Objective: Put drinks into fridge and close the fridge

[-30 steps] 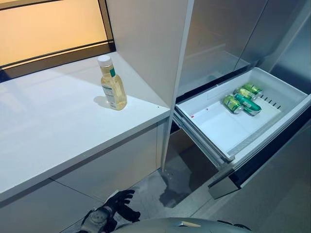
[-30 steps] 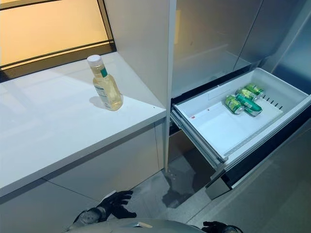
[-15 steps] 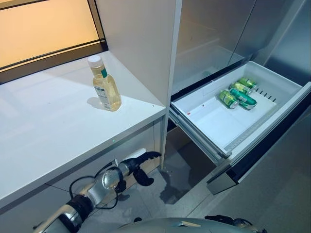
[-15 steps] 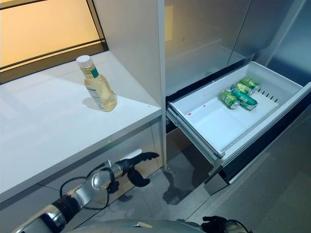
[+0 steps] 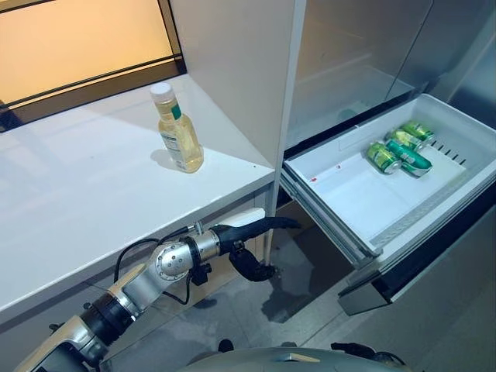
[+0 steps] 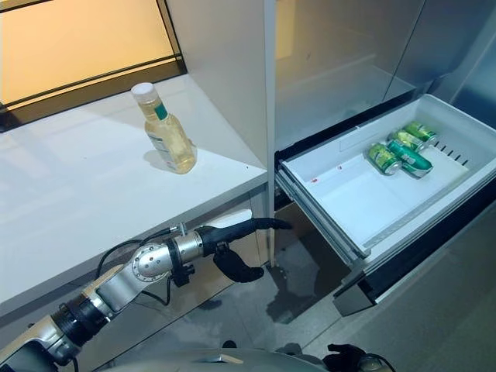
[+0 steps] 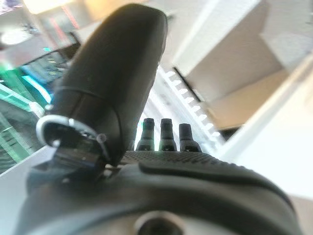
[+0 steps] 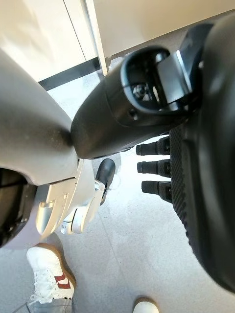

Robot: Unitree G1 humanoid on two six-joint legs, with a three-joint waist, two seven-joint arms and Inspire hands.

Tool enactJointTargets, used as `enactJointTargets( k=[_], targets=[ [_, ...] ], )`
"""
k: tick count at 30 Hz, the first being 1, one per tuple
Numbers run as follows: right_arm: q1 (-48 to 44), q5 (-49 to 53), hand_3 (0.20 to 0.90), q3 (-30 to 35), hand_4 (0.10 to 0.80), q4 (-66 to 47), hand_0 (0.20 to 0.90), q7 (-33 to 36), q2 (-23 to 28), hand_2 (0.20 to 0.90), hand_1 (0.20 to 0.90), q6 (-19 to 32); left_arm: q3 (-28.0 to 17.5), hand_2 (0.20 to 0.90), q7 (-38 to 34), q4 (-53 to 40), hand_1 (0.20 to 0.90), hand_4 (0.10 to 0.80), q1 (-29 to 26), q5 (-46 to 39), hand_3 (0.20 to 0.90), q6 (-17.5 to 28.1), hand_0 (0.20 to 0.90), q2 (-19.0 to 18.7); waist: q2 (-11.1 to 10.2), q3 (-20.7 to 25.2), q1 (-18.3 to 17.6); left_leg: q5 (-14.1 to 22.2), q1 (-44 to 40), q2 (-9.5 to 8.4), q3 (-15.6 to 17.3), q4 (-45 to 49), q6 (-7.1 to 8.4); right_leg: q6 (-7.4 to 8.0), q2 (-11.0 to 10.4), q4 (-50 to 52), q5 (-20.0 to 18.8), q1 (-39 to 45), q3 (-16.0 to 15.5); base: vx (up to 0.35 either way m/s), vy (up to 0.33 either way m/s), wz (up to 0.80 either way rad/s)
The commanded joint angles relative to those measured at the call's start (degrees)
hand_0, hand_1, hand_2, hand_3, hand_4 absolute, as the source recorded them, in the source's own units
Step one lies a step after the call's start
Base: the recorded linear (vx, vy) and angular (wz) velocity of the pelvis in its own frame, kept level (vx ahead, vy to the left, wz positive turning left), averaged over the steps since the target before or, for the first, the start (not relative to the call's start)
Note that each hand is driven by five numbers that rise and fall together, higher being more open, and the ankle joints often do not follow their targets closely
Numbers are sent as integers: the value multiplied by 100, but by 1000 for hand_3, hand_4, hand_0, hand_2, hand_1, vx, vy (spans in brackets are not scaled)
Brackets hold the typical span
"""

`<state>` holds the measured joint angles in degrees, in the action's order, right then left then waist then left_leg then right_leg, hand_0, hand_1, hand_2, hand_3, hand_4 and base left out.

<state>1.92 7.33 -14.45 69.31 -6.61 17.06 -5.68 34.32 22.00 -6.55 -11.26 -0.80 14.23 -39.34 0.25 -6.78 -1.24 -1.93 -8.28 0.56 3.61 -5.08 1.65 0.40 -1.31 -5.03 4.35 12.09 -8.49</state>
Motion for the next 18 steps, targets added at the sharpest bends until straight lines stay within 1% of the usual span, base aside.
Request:
enactJointTargets(
  k=[1,3,8,11,14,18],
  targets=[
    [79,121,900,-103,800,-102,900,-77,-193,900,900,126,-728,900,-85,-799,900,800,-438,-1001,900,576,900,67,34,107,68,370,170,-116,-413,8,-179,470,-124,170,-403,-526,113,0,0,0],
    [89,138,900,-106,800,-102,900,-74,-192,900,900,142,-822,900,-67,-903,900,800,-431,-1268,900,580,900,55,27,124,87,367,175,-119,-440,8,-175,466,-121,162,-408,-524,103,0,0,0],
    [111,220,900,-110,800,-189,900,-38,-197,900,900,123,-1270,900,-275,-1158,900,800,-296,-1802,900,630,900,96,2,153,193,344,210,-129,-523,8,-171,434,-113,148,-411,-524,73,-2,-12,4],
    [93,280,900,-103,800,-179,900,-35,-197,900,900,136,-1526,900,-153,-1192,900,800,-182,-2166,900,640,900,194,-15,162,262,338,222,-135,-571,8,-175,407,-113,156,-403,-525,48,-2,-14,7],
    [74,317,900,-107,800,-216,900,-16,-193,900,900,104,-1661,900,-94,-1225,900,800,-84,-2449,900,617,900,265,-23,164,301,331,222,-136,-598,8,-170,396,-108,149,-408,-512,33,-4,-11,13],
    [66,325,900,-81,800,-200,900,-34,-184,900,900,103,-1985,900,172,-1245,900,800,47,-3150,900,718,900,387,-39,180,360,325,226,-142,-643,8,-163,374,-109,136,-412,-498,24,-1,-2,2]
  ],
)
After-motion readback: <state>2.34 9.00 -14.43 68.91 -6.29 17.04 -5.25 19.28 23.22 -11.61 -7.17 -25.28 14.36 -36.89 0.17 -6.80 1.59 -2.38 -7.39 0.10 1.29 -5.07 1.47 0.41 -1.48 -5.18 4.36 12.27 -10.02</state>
